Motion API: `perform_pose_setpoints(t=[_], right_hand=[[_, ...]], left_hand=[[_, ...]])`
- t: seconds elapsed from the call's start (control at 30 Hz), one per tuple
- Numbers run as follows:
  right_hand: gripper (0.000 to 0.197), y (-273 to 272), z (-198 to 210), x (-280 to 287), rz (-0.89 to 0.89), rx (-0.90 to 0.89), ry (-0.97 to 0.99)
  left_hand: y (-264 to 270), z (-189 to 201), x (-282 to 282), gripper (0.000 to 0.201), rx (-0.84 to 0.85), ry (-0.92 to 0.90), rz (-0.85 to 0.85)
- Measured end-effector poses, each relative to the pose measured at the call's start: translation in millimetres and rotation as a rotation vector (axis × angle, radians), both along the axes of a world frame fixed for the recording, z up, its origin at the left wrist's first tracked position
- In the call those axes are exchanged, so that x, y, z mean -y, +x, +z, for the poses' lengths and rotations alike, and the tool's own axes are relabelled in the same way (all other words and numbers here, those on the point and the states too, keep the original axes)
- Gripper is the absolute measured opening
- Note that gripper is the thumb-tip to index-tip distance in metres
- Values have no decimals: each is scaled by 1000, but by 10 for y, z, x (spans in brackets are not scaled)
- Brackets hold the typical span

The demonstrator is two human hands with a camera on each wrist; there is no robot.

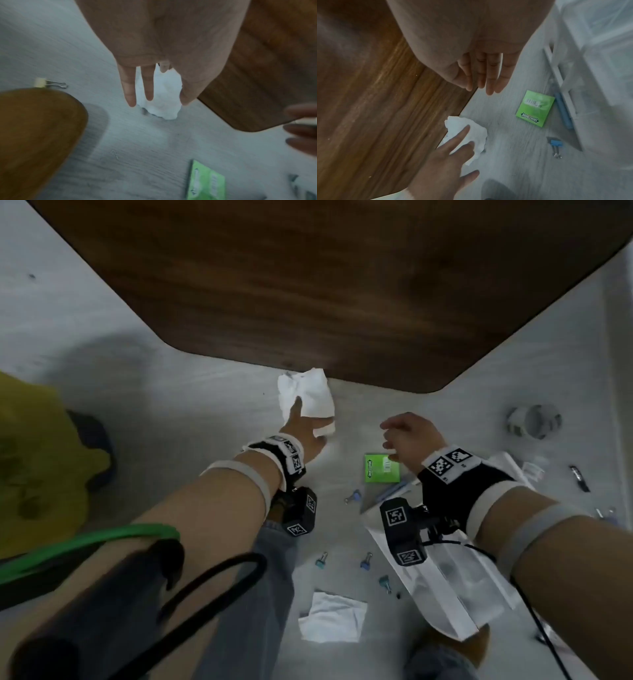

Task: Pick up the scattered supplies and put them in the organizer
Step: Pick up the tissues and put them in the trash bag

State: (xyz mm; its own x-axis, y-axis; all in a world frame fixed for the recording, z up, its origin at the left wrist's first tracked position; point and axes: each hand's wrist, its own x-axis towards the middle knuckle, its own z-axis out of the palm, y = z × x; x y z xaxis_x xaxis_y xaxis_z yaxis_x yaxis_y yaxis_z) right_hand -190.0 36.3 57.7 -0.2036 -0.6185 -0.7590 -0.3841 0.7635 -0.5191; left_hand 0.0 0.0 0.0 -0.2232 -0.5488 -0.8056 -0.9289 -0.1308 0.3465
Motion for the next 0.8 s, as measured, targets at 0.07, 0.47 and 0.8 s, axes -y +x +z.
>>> perform_pose_setpoints(t=[0.07,0.47,0.8], right_hand=[[20,8,-153,-12,-43,41,-25],[21,-202,547,-418,-74,136,-47],[21,-94,1350,-1510,180,199,178]], left_hand=[[-26,-310,-32,55,71,-18,-79],[158,529,-651,23,144,-268,373],[243,1642,-2182,14,143,-89,481]])
